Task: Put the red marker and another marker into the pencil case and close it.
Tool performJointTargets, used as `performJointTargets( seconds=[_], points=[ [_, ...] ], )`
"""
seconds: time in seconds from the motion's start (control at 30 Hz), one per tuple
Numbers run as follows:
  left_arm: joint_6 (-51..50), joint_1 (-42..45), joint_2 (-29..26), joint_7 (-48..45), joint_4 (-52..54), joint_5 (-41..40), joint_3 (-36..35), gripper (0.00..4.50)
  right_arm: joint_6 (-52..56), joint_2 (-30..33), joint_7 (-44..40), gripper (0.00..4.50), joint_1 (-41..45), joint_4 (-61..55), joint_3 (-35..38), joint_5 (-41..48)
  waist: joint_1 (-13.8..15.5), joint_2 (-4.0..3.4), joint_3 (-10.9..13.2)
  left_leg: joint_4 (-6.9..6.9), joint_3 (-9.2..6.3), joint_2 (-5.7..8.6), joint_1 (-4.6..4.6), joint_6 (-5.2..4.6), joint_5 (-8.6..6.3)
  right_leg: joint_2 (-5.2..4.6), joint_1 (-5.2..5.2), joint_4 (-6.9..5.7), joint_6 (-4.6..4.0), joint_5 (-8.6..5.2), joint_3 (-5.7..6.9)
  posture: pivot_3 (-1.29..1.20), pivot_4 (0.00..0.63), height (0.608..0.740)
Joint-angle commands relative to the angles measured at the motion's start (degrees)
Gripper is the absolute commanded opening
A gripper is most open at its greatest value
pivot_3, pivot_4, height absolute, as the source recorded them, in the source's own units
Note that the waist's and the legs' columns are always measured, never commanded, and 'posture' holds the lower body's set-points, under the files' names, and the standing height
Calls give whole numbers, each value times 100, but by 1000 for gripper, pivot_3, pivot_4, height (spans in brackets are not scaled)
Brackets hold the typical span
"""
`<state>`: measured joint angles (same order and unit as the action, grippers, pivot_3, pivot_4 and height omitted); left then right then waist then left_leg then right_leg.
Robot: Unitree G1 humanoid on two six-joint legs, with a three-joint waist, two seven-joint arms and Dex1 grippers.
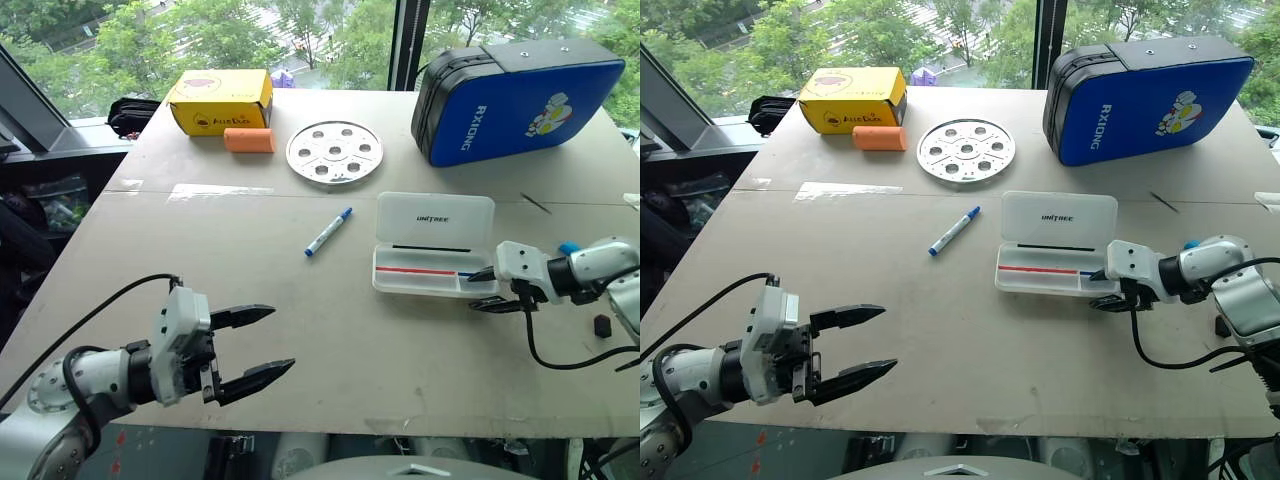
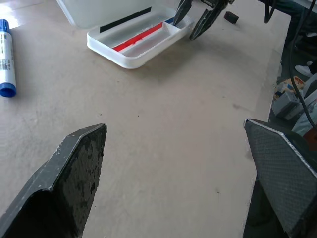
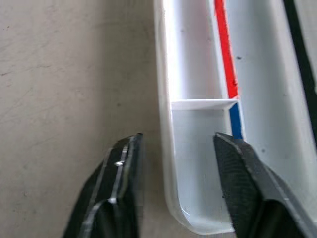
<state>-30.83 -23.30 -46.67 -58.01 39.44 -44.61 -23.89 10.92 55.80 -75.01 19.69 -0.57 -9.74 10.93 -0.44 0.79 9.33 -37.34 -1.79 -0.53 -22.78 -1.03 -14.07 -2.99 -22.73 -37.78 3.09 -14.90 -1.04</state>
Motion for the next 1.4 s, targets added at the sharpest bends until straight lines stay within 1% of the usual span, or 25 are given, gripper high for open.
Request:
performJointTargets(
  seconds=[0.03,0.07,0.17,0.2,0.3,0.37,0.43,0.5,0.57,0.67,0.73,0.83,0.93,1.0,1.07,1.1,1.17,1.2,1.23,1.27,1.3,1.33,1.4],
  points=[
    [-239,297,31,406,134,-250,96,4500,74,147,-96,4024,-311,-486,666,534,10,0,0,1,-3,0,-2,0,0,0,0,0,1,0,2,0,150,740],
    [-302,468,78,618,145,-241,155,4500,187,163,-119,4463,-495,-673,926,793,27,-4,2,1,-3,0,-2,0,0,0,0,0,1,1,2,0,150,740],
    [-778,1250,266,1713,75,-11,501,4500,598,2,-52,4463,-1244,-1543,2016,1913,95,-8,5,-1,-4,2,-4,0,0,-1,1,-2,5,3,1,0,150,740],
    [-1162,1531,244,2143,52,22,627,4500,669,-116,43,4463,-1478,-1860,2347,2243,113,-7,5,-4,-5,2,-3,0,0,0,2,-6,6,3,0,0,150,740],
    [-2153,2670,365,2958,-311,-205,1066,4500,617,-567,594,4463,-2152,-2808,3087,2645,124,-5,3,-7,-15,2,-3,0,0,3,5,-13,8,4,7,0,150,740],
    [-2463,3417,545,3226,-689,-52,1450,4500,771,-819,1054,4463,-2496,-3346,3381,2865,155,1,3,-9,-19,5,-3,0,0,8,7,-16,9,4,12,0,150,740],
    [-2879,4125,806,3588,-1221,206,1855,4500,911,-1012,1453,4463,-2859,-3847,3615,3023,115,1,3,-13,-21,14,-6,0,0,10,8,-17,10,5,14,0,150,740],
    [-2921,4758,1042,3712,-1972,667,2403,4500,985,-1204,1826,4463,-3284,-4331,3781,3024,125,4,1,-12,-14,21,-2,0,0,8,8,-16,11,5,3,0,150,740],
    [-2719,5185,1193,3608,-2674,1104,2853,4500,1016,-1336,2096,4463,-3634,-4698,3865,2998,126,6,0,-12,-19,29,-4,0,1,11,7,-17,11,5,10,0,150,740],
    [-2244,5595,1394,3295,-3390,1552,3234,4500,977,-1426,2311,4463,-4038,-5005,3985,2877,53,8,2,-9,-12,27,-2,0,1,15,3,-16,11,5,-2,0,150,740],
    [-2034,5726,1441,3020,-3564,1659,3317,4500,1008,-1427,2420,4463,-4250,-5125,4072,2841,41,13,5,-8,-15,24,-4,1,1,15,2,-17,10,4,2,0,150,740],
    [-1860,5713,1358,2560,-3541,1639,3227,4500,1323,-1326,2699,4463,-4476,-5243,4114,2910,24,15,6,-8,-15,21,-6,1,1,17,1,-16,10,4,5,0,150,740],
    [-1791,5476,1170,2091,-3202,1437,2992,4500,1811,-1048,2948,4463,-4250,-5063,3883,3038,-14,14,6,-9,-12,19,-3,1,1,16,2,-17,9,4,0,0,150,740],
    [-1720,5233,1001,1831,-2875,1318,2831,4500,1980,-849,2956,4463,-3890,-4860,3670,3092,-42,15,6,-9,-12,16,-1,1,1,16,2,-17,9,4,-1,0,150,740],
    [-1534,4848,829,1429,-2423,1109,2607,4500,2283,-628,2967,4463,-3357,-4486,3412,3228,-59,14,7,-7,-9,11,1,1,1,17,1,-17,9,4,-5,0,150,740],
    [-1327,4580,752,1132,-2147,941,2419,4500,2535,-502,2993,4463,-2929,-4150,3179,3281,-34,13,7,-6,-8,5,3,1,1,16,1,-16,8,3,-6,0,150,740],
    [-1356,4122,449,698,-1648,597,2098,4500,2947,-391,3051,4463,-1937,-3283,2584,3134,-67,19,15,-7,-3,-2,3,1,1,17,-1,-16,5,4,-6,0,150,740],
    [-1399,3959,322,565,-1471,480,1995,4500,3166,-408,3107,3974,-1530,-2908,2376,3118,-46,22,18,-5,-4,-1,1,1,1,14,-1,-14,5,4,-7,0,150,740],
    [-1435,3803,212,479,-1310,390,1900,4500,3231,-451,3058,3747,-1145,-2526,2155,3031,-24,24,22,-7,-3,0,0,1,1,11,-1,-13,5,3,-8,0,150,740],
    [-1404,3643,130,426,-1169,348,1805,4500,3266,-490,2988,3263,-773,-2147,1907,2895,10,19,25,-7,-6,1,-1,0,1,10,-1,-13,4,3,-3,0,150,740],
    [-1385,3539,77,409,-1075,318,1745,4500,3272,-506,2923,2604,-539,-1903,1742,2795,23,18,26,-7,-13,7,-7,0,1,4,0,-11,4,2,3,0,150,740],
    [-1396,3423,34,384,-968,224,1638,4500,3300,-558,2895,2246,-260,-1617,1558,2690,31,16,27,-7,-10,8,-7,0,1,4,-2,-11,4,2,2,0,150,740],
    [-1523,3270,1,400,-791,-39,1442,4500,3432,-685,2871,1291,117,-1235,1353,2634,48,18,27,-7,-11,10,-12,0,1,1,-2,-7,6,3,3,0,150,740]
  ],
)
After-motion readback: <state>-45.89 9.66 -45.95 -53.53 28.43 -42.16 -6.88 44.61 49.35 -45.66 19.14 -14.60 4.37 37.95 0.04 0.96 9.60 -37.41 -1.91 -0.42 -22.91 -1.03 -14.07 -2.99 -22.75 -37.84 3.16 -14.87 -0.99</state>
